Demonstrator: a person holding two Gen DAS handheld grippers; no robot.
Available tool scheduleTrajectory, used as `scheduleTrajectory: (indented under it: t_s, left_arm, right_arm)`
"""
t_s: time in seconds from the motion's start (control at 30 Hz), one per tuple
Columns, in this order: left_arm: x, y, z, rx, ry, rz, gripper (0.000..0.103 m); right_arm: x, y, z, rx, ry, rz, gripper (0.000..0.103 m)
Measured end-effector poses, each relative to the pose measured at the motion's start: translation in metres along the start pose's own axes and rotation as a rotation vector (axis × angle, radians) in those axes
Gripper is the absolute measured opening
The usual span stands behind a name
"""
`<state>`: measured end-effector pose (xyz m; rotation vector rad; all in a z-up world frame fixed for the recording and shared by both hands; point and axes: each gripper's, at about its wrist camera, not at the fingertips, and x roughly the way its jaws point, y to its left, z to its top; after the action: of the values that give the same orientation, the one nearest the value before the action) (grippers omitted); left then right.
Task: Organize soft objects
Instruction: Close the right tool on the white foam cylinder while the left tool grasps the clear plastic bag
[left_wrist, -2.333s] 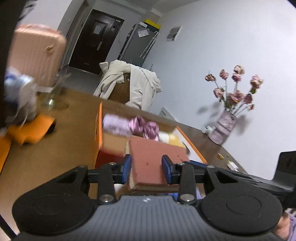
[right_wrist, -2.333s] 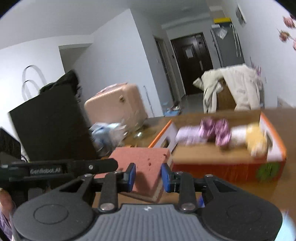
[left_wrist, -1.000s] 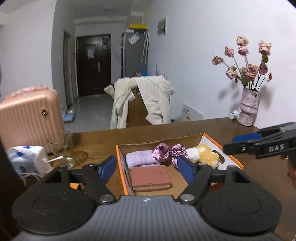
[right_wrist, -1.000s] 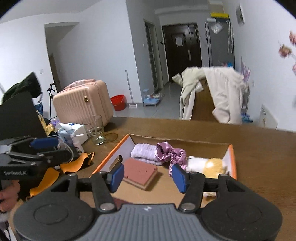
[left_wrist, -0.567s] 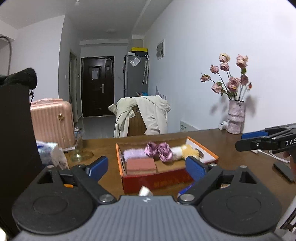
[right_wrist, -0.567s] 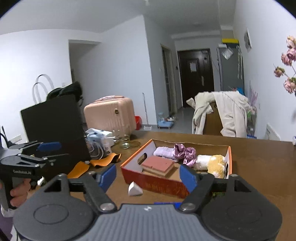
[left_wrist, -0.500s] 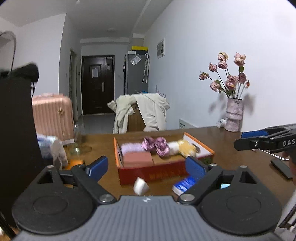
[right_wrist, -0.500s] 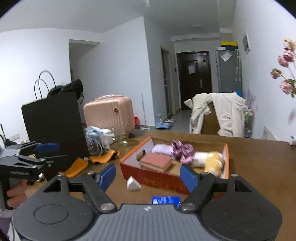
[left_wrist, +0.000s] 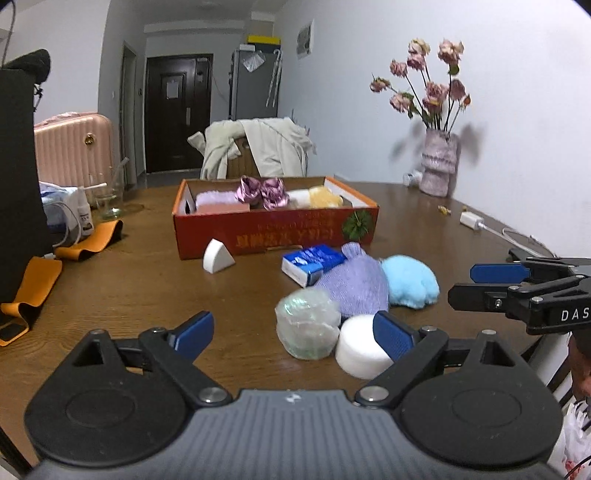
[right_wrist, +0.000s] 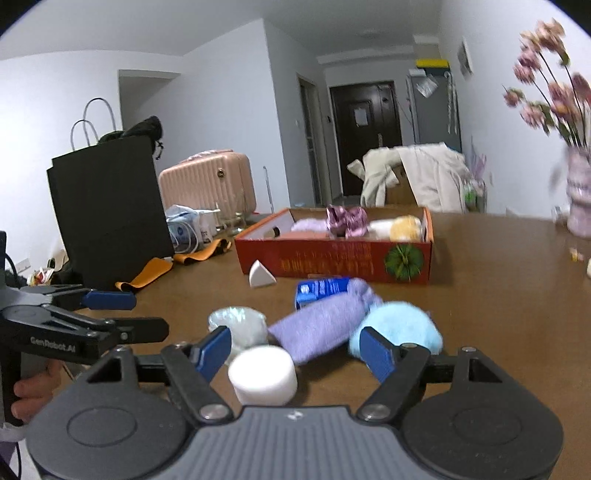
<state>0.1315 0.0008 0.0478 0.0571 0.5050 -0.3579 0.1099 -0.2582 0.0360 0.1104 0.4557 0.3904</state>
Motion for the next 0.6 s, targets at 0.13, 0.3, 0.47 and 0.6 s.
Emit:
scheduleTrajectory:
  t_s: [0.13,0.3,0.47,0.6]
  left_arm:
    - [0.01,-0.002,0.001,0.005,0.017,0.016,0.095]
    - [0.029,0.0,0.001,-0.021,0.056,0.025,0.095]
    - [0.054,0.003,0.003,-0.035,0.097,0.012,0.095]
    - [0.08,0.001,0.006,-0.021,0.12,-0.006,0.093]
  right_arm:
    - [0.007,-0.006,-0.005,0.015,0.012,0.005,0.076]
    - [0.022,-0.005,-0.011,0.036,0.046,0.051,0.076]
    - [0.051,0.01,-0.022,0.012,0.112,0.08,0.076]
    - [0.077,0.02,-0.028,-0.004,0.156,0.069,0.076]
